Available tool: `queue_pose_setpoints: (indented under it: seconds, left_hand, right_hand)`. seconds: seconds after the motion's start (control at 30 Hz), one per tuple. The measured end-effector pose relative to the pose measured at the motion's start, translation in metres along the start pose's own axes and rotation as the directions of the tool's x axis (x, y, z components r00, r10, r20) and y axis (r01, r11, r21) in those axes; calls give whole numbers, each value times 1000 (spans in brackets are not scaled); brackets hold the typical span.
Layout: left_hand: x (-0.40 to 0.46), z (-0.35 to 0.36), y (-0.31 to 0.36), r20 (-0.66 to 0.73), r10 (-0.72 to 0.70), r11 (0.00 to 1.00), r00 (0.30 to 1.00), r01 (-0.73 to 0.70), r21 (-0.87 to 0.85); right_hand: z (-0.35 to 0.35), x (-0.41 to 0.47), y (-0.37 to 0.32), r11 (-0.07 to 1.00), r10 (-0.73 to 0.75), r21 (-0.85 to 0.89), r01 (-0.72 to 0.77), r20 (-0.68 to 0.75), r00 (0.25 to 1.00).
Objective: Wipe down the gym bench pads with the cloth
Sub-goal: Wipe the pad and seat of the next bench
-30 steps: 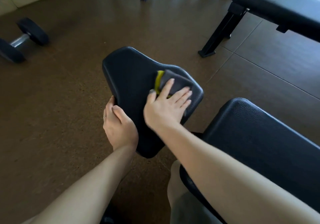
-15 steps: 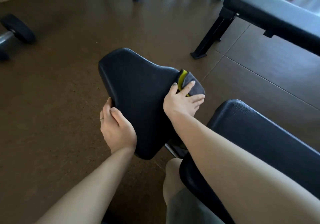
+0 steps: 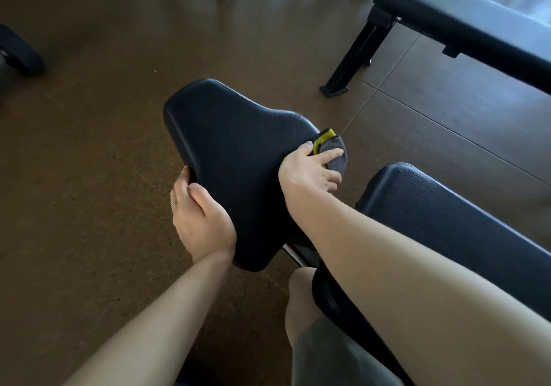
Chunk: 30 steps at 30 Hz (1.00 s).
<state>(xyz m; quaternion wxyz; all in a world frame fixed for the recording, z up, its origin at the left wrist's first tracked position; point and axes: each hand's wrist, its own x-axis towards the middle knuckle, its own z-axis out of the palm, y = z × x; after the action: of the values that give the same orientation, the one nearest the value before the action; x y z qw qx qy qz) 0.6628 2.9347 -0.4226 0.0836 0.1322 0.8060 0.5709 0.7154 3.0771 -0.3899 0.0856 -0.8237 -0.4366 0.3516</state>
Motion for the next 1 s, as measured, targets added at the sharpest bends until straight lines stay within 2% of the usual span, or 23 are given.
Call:
queue_pose_setpoints:
  seconds: [0.07, 0.2, 0.27, 0.47, 0.57, 0.67, 0.77, 0.83, 0.93, 1.0]
  left_hand:
    - [0, 0, 1, -12, -1, 1000, 1000, 1, 5]
    - [0, 0, 0, 5, 5, 1000, 1000, -5, 21]
    - [0, -1, 1, 3, 1, 1000, 1000, -1, 18]
    - [0, 1, 2, -6, -8, 1000, 1000, 8, 1]
    - [-1, 0, 1, -12, -12, 1000, 1000, 12, -7]
    - [-2, 0, 4, -11, -7, 1000, 1000, 7, 1]
    - [-2, -1, 2, 10, -11, 1000, 1000, 11, 9]
    - [-2, -2, 1, 13, -6, 1000, 1000, 6, 24]
    - [-2, -3, 1, 19, -17, 1000, 1000, 17, -4]
    - [0, -3, 0, 18, -19, 999, 1000, 19, -35]
  right_hand:
    - [2, -7, 8, 1000, -24, 1, 24, 17, 1000]
    - [11, -56, 46, 993, -112, -13, 116, 181, 977]
    - [13, -66, 57, 986, -160, -13, 166, 218, 963]
    - [3, -14, 13, 986, -146, -79, 149, 49, 988]
    - [4, 6, 0, 932, -318, -188, 311, -5, 948]
    - [4, 13, -8, 748, -615, -258, 611, 76, 785]
    - [9, -1, -25, 529, -786, -263, 807, 206, 583]
    - [15, -16, -25, 383, -857, -265, 885, 256, 448]
    - [19, -36, 13, 170, -931, -269, 948, 272, 244]
    - [16, -38, 36, 72, -939, -277, 958, 305, 158]
